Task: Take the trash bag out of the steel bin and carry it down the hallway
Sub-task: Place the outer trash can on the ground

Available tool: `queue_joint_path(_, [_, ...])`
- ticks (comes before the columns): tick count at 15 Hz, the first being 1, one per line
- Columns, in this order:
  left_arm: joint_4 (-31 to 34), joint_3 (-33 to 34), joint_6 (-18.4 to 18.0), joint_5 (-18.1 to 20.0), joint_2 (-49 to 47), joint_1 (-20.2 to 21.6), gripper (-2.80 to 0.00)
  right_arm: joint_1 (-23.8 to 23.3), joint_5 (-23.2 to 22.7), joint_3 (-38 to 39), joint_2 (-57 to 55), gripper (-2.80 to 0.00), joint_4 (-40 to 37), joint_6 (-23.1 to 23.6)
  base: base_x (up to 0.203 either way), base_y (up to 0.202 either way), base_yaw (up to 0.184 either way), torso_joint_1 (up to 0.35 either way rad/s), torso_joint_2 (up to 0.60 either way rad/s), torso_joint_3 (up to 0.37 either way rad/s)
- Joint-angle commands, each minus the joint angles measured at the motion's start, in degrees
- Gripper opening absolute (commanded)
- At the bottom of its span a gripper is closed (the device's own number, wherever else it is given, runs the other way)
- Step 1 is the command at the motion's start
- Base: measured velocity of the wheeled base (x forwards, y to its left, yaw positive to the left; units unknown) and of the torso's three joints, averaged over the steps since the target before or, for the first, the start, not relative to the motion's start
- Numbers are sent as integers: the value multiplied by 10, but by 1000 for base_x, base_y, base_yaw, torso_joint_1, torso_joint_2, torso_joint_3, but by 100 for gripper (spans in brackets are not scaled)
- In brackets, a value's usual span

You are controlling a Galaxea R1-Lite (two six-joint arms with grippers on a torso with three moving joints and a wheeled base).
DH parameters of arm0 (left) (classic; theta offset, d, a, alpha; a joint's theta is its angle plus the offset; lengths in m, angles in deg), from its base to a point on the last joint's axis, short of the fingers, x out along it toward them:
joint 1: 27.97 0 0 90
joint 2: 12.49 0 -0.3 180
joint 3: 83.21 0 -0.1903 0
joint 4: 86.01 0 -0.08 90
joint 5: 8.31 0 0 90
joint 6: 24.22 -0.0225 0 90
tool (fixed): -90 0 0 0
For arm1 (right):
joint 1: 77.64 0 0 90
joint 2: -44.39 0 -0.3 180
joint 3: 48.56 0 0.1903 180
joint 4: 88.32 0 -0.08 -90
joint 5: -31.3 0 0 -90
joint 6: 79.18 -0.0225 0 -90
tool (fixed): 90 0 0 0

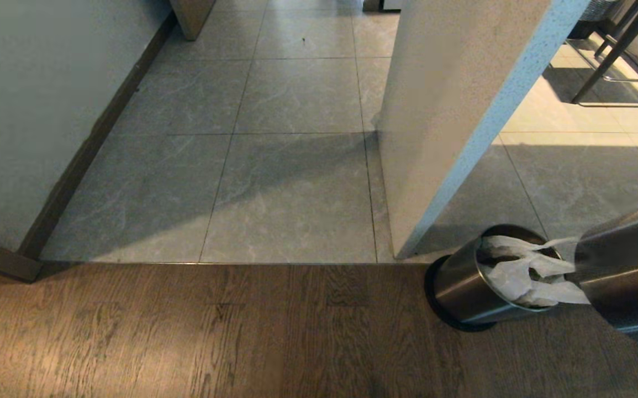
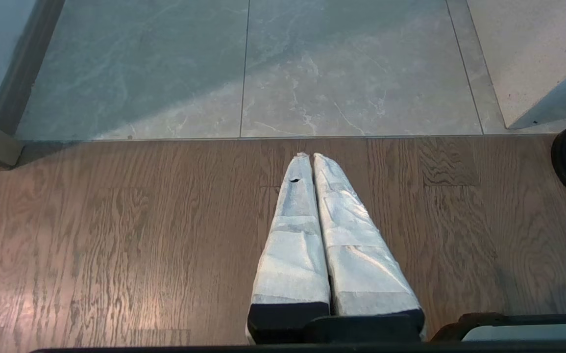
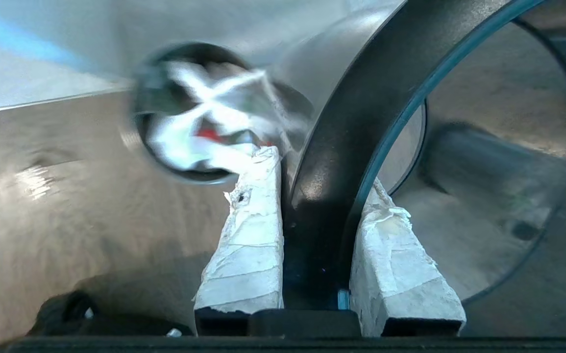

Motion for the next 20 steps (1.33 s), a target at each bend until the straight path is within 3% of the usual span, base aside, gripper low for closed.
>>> queue_joint_path(1, [0, 0, 0, 0, 1, 0, -280, -36, 0, -10, -97, -280, 20, 1, 0, 0, 0, 0, 0, 0])
queue_joint_path(7, [0, 0, 0, 0, 1, 0, -280, -95, -1, -95, -264, -280, 71, 1, 0, 0, 0, 0, 0, 0])
queue_joint_path(11, [0, 0, 0, 0, 1, 0, -280, -115, -1, -146, -406, -280, 147, 1, 0, 0, 0, 0, 0, 0])
queue_joint_path(14, [0, 0, 0, 0, 1, 0, -280, -123, 0, -251, -514, -280, 185, 1, 0, 0, 0, 0, 0, 0])
queue_joint_path(20, [0, 1, 0, 0, 1, 0, -280, -125, 0, -313, -615, -280, 196, -2, 0, 0, 0, 0, 0, 0])
